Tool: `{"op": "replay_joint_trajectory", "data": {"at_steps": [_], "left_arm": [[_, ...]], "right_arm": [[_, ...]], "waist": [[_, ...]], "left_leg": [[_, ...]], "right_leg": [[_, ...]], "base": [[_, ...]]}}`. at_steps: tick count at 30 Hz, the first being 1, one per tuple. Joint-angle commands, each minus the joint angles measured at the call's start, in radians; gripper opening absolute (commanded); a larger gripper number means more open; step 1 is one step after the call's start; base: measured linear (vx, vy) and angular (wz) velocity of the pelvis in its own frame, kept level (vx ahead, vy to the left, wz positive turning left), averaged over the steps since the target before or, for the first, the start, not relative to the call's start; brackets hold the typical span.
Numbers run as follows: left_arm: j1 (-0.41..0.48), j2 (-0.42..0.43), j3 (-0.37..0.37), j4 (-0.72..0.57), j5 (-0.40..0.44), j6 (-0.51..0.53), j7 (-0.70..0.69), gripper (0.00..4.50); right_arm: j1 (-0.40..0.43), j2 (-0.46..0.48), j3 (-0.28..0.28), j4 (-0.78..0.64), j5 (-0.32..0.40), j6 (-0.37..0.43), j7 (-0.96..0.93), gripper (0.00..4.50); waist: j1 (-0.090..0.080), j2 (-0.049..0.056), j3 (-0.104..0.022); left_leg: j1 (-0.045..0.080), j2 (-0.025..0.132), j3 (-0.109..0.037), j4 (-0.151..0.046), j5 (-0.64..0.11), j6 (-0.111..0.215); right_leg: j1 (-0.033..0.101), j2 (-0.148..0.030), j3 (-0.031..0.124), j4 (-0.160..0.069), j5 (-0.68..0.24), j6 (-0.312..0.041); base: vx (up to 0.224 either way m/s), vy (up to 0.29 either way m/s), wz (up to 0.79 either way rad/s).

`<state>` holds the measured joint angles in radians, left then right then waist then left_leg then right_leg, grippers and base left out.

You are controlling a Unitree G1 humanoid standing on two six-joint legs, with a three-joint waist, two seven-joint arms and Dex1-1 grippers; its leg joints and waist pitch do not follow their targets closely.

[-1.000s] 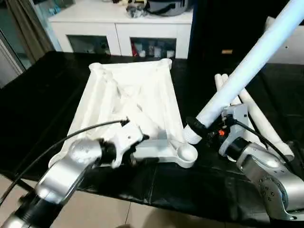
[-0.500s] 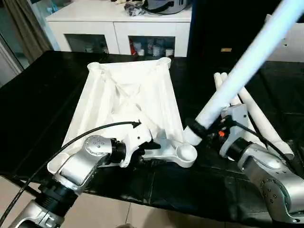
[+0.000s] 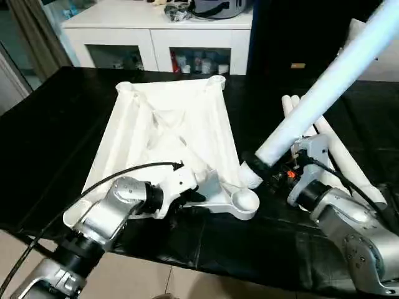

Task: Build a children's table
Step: Insert table leg to table base

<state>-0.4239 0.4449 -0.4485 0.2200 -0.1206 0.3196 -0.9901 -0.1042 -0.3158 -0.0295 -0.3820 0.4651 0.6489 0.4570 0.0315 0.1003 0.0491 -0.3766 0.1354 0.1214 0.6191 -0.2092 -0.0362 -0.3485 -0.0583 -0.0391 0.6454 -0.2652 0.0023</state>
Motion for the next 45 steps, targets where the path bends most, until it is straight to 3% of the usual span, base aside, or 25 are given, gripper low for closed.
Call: {"op": "replay_joint_trajectory", "data": {"at_steps": [1,7,8,11,12,14,16,17,20,21,23,24,25,26,29,30,40,45], "left_arm": [[-0.010,-0.001,0.018,0.008,0.001,-0.005,-0.001,1.07],[-0.007,0.000,0.010,0.025,0.027,-0.015,-0.003,0.54],[-0.005,0.000,0.011,0.027,0.029,-0.017,0.001,0.47],[-0.004,0.001,0.014,0.028,0.033,-0.019,0.007,0.25],[-0.004,0.003,0.019,0.033,0.036,-0.020,0.014,0.25],[-0.007,0.001,0.053,0.046,0.032,-0.018,0.047,0.12],[-0.009,0.001,0.069,0.048,0.028,-0.012,0.059,0.01],[-0.009,0.004,0.081,0.047,0.022,-0.011,0.063,0.00],[0.015,0.040,0.091,0.012,0.016,-0.054,0.022,0.00],[0.028,0.051,0.089,-0.011,0.009,-0.062,-0.004,0.00],[0.034,0.056,0.085,-0.026,0.004,-0.052,-0.016,0.00],[0.036,0.060,0.079,-0.032,0.007,-0.053,-0.022,0.00],[0.036,0.060,0.079,-0.032,0.007,-0.053,-0.022,0.00],[0.036,0.065,0.068,-0.034,0.017,-0.073,-0.032,0.00],[0.034,0.070,0.056,-0.035,0.030,-0.096,-0.041,0.00],[0.030,0.075,0.052,-0.035,0.039,-0.103,-0.046,0.00],[0.015,0.078,0.043,-0.021,0.074,-0.162,-0.066,0.00],[0.012,0.077,0.038,-0.025,0.070,-0.194,-0.094,0.00]], "right_arm": [[0.006,-0.012,0.016,-0.029,0.007,0.011,0.018,1.90],[-0.003,-0.035,0.047,-0.018,-0.004,0.024,0.033,1.90],[-0.010,-0.041,0.055,-0.008,-0.015,0.021,0.034,1.90],[-0.019,-0.063,0.070,-0.004,-0.009,0.052,0.056,1.90],[-0.029,-0.057,0.070,0.007,-0.016,0.049,0.047,1.90],[-0.054,-0.044,0.085,0.041,-0.064,-0.031,0.034,1.90],[-0.062,-0.029,0.083,0.053,-0.075,-0.051,0.016,1.90],[-0.072,-0.031,0.093,0.063,-0.084,-0.038,0.010,1.90],[-0.112,-0.065,0.146,0.114,-0.101,-0.041,0.074,1.90],[-0.128,-0.078,0.160,0.125,-0.081,-0.014,0.111,1.90],[-0.137,-0.079,0.162,0.133,-0.068,0.006,0.127,1.90],[-0.144,-0.078,0.162,0.140,-0.067,0.011,0.130,1.90],[-0.144,-0.078,0.162,0.140,-0.067,0.011,0.130,1.90],[-0.163,-0.077,0.169,0.168,-0.071,0.006,0.152,1.90],[-0.188,-0.090,0.190,0.198,-0.074,0.003,0.193,1.90],[-0.200,-0.106,0.209,0.207,-0.071,0.015,0.220,1.90],[-0.230,-0.117,0.255,0.266,-0.110,0.009,0.256,1.90],[-0.239,-0.121,0.265,0.303,-0.134,-0.014,0.252,1.90]], "waist": [[-0.001,-0.011,-0.053],[-0.001,-0.011,-0.049],[-0.002,-0.015,-0.048],[-0.001,-0.014,-0.049],[-0.005,-0.022,-0.049],[-0.008,-0.024,-0.052],[-0.014,-0.024,-0.052],[-0.016,-0.030,-0.054],[-0.022,-0.031,-0.055],[-0.023,-0.037,-0.058],[-0.019,-0.041,-0.060],[-0.012,-0.034,-0.066],[-0.012,-0.034,-0.066],[-0.004,-0.044,-0.064],[0.008,-0.039,-0.062],[0.011,-0.050,-0.061],[0.017,-0.057,-0.063],[0.021,-0.058,-0.065]], "left_leg": [[0.007,0.078,-0.021,-0.083,-0.120,0.031],[0.007,0.078,-0.020,-0.085,-0.147,0.031],[0.006,0.079,-0.020,-0.087,-0.156,0.027],[0.006,0.079,-0.021,-0.087,-0.145,0.026],[0.002,0.078,-0.021,-0.087,-0.127,0.032],[-0.001,0.075,-0.018,-0.082,-0.102,0.039],[-0.002,0.073,-0.017,-0.080,-0.084,0.046],[-0.003,0.073,-0.017,-0.079,-0.074,0.051],[-0.005,0.072,-0.016,-0.075,-0.048,0.075],[-0.009,0.072,-0.015,-0.071,-0.021,0.089],[-0.009,0.073,-0.014,-0.069,0.012,0.107],[-0.004,0.076,-0.014,-0.062,0.054,0.131],[-0.004,0.076,-0.014,-0.062,0.054,0.131],[-0.005,0.078,-0.011,-0.062,0.065,0.149],[-0.002,0.081,-0.010,-0.064,0.034,0.140],[-0.003,0.081,-0.008,-0.065,0.024,0.136],[0.002,0.083,-0.008,-0.068,0.011,0.106],[0.002,0.081,-0.005,-0.064,0.023,0.107]], "right_leg": [[0.038,-0.092,0.052,-0.083,0.028,-0.246],[0.035,-0.092,0.053,-0.089,-0.034,-0.244],[0.035,-0.092,0.054,-0.091,-0.053,-0.239],[0.036,-0.092,0.054,-0.089,-0.045,-0.237],[0.038,-0.091,0.054,-0.088,-0.015,-0.237],[0.037,-0.094,0.052,-0.086,0.006,-0.246],[0.038,-0.093,0.051,-0.085,0.022,-0.252],[0.040,-0.093,0.051,-0.083,0.035,-0.251],[0.040,-0.091,0.047,-0.082,0.043,-0.257],[0.045,-0.091,0.049,-0.077,0.092,-0.258],[0.043,-0.091,0.048,-0.071,0.145,-0.264],[0.036,-0.088,0.045,-0.060,0.207,-0.273],[0.036,-0.088,0.045,-0.060,0.207,-0.273],[0.032,-0.089,0.043,-0.059,0.229,-0.281],[0.029,-0.091,0.044,-0.060,0.180,-0.289],[0.032,-0.092,0.045,-0.060,0.169,-0.290],[0.032,-0.093,0.045,-0.057,0.188,-0.296],[0.033,-0.094,0.047,-0.056,0.217,-0.300]], "base": [[0.000,0.000,0.00],[0.000,0.000,0.00],[0.000,0.000,0.00],[0.000,0.000,0.00],[0.000,0.000,0.00],[0.000,0.000,0.00],[0.000,0.000,0.00],[0.000,0.000,0.00],[0.000,0.000,0.00],[0.000,0.000,0.00],[0.000,0.000,0.00],[0.000,0.000,0.00],[0.000,0.000,0.00],[0.000,0.000,0.00],[0.000,0.000,0.00],[0.000,0.000,0.00],[0.000,0.000,0.00],[0.000,0.000,0.00]]}}
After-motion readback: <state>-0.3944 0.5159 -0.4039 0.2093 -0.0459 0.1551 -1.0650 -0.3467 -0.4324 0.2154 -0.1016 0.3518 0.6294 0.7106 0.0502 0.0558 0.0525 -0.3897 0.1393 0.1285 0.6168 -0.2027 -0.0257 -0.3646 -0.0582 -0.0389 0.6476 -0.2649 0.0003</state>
